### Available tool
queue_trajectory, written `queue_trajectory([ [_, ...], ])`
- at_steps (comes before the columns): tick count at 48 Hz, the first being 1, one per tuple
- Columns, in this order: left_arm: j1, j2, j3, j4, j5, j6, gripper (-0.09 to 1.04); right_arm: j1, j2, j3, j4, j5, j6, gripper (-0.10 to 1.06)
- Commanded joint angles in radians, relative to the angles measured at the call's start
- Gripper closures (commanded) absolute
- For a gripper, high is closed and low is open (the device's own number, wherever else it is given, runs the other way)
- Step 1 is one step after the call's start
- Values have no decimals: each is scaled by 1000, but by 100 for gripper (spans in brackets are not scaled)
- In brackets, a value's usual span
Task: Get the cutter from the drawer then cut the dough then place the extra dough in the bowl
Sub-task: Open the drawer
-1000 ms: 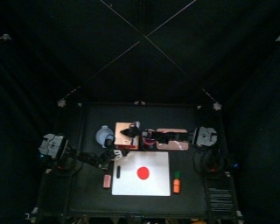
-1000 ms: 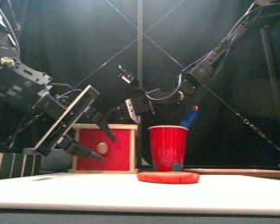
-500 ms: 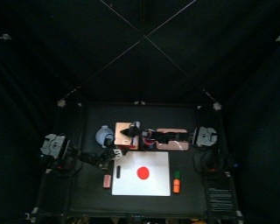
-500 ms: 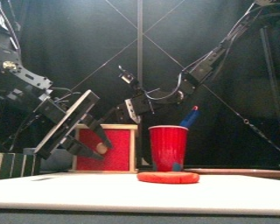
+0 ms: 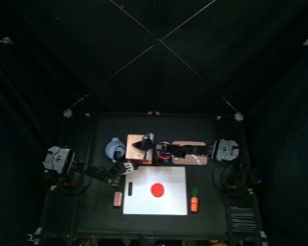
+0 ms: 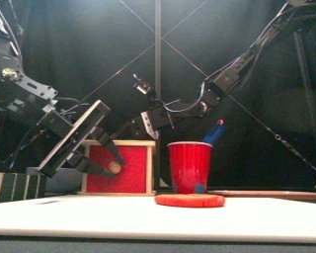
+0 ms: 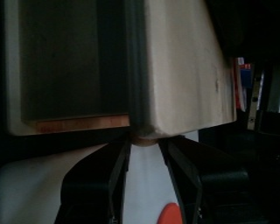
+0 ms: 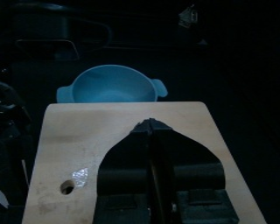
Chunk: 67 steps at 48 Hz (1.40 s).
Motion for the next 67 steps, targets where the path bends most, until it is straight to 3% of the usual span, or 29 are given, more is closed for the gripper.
queue_trajectory([
  [1,14,-18,-6,0,-11,3,23,3,-5,5,-5,17,-3,102],
  [36,15,-37,28,21,-28,3,23,8,-5,5,-5,35,-3,102],
  [67,5,-29,31,57,-26,9,35,9,-5,14,-6,58,-3,102],
])
